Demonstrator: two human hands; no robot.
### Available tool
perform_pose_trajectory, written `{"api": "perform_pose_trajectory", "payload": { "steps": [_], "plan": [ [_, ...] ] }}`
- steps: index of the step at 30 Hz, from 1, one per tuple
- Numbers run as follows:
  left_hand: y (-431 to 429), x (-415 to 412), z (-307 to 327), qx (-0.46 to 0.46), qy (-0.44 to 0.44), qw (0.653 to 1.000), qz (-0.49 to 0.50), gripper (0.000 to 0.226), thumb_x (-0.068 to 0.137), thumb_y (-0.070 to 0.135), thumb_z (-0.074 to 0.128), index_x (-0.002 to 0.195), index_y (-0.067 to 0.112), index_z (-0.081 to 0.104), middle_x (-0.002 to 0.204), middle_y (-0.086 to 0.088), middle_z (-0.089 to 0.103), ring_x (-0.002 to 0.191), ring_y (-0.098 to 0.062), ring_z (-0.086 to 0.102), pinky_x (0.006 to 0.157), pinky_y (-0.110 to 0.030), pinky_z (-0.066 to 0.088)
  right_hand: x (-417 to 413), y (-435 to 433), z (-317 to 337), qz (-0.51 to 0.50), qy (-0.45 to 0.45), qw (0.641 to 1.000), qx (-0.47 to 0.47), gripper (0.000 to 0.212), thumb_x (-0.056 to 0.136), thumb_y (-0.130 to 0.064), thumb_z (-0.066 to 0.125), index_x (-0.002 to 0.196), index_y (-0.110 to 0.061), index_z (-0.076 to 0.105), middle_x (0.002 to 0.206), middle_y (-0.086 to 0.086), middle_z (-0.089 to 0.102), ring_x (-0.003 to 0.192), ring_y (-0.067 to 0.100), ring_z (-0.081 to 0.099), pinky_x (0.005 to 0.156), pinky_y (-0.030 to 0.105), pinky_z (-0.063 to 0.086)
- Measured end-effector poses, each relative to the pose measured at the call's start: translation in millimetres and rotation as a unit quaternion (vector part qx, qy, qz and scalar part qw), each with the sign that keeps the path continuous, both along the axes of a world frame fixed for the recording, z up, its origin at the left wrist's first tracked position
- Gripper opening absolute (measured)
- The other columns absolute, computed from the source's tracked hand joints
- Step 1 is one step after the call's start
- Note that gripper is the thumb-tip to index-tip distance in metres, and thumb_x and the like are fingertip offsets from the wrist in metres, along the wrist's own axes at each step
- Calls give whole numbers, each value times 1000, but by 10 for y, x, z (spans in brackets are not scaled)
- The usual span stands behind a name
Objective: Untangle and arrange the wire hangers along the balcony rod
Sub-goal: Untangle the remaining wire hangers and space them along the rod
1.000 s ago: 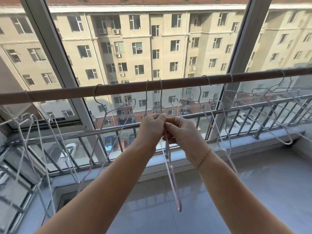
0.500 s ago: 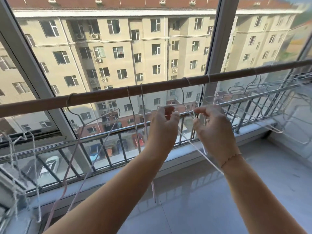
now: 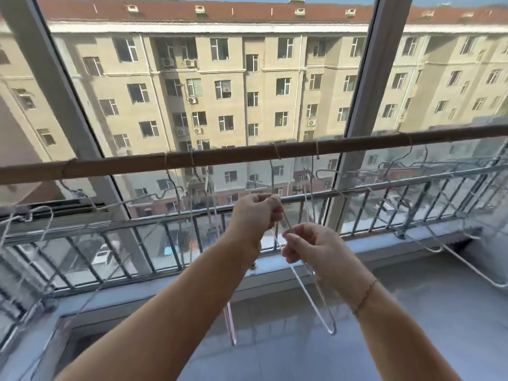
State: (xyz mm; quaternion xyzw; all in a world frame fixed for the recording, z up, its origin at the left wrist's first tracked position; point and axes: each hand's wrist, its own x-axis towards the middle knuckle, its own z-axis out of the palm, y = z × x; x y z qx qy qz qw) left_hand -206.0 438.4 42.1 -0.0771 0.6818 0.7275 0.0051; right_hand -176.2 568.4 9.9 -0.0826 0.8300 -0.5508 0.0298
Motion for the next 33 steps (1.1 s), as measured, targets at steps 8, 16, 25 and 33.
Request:
{"api": "perform_pose_trajectory", "payload": {
  "steps": [8,16,25,33],
  "plan": [
    [257,-48,65,114,-14,990,87,14,83,-3,63,76,10,61,61,-3,62,56,-11,54,58,-20,44,-165,133,49,74,-16,993,-94,30,96,-17,45,70,-10,60,58,3,54,51,10,50,53,22,43],
    [226,-248,170,135,-27,973,184,20,84,-10,56,73,7,57,63,-10,54,55,-18,50,46,-22,41,-407,-100,79,82,-50,981,-168,33,96,-25,44,75,-9,62,69,2,58,65,15,51,66,28,43],
    [57,29,-401,30,-100,981,162,23,89,-8,47,79,9,58,65,-5,50,54,-12,45,47,-18,39,-365,107,-313,89,-52,994,-38,17,93,-18,47,104,-17,59,101,5,63,86,17,57,65,22,47],
    [-74,404,-780,-122,-148,981,-14,24,88,-3,49,82,14,64,68,0,55,61,-10,46,59,-18,38,-404,221,-660,138,56,970,192,44,87,-16,54,131,-15,45,133,5,48,126,18,43,106,26,29]
  ]
}}
